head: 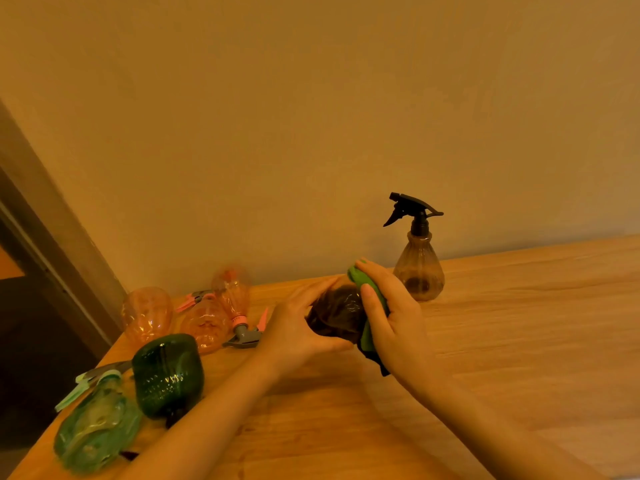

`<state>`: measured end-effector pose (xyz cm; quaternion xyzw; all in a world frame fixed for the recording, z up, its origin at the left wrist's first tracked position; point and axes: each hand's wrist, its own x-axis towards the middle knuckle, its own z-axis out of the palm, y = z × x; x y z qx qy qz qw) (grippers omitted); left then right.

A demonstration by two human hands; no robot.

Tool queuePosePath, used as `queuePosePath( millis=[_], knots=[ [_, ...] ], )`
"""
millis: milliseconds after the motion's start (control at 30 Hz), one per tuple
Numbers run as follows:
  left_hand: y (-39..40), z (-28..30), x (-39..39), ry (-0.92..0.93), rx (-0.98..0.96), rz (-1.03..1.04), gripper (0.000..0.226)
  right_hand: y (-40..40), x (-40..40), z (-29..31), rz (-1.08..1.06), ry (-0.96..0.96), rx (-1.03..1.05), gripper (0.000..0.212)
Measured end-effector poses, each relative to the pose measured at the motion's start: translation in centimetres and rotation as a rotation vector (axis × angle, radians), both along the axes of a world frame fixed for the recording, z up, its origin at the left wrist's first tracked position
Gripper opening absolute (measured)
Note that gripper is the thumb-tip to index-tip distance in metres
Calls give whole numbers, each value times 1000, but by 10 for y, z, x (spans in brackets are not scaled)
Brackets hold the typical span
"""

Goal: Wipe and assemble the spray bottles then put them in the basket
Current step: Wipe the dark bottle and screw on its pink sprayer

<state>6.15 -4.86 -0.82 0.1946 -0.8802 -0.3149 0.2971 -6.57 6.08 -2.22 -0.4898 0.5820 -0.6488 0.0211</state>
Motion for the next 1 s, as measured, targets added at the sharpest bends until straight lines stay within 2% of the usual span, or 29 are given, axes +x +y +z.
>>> queuePosePath(
  millis=[133,267,400,467,533,633,767,900,1000],
  knots=[
    [3,-4,5,108,118,79,84,-1,0,7,14,135,-11,36],
    [2,-1,9,160,195,144,84,0,-6,0,-17,176,-44,35],
    [-4,8,12,82,131,150,81,2,-22,-22,-73,201,27,34],
    [-9,14,13,10,88,158,83,5,-34,-36,-99,190,95,33],
    [-16,23,12,-73,37,172,86,11,-47,-50,-110,132,193,40],
    [-32,39,5,-310,-158,166,90,22,-69,-68,-120,129,290,48],
    [-52,53,-12,-580,-295,87,84,30,-82,-74,-62,172,276,34],
    [-69,58,-26,-827,-387,81,77,35,-84,-74,-24,154,267,30],
    [-72,59,-41,-987,-570,59,69,34,-86,-75,-13,126,271,29]
  ],
)
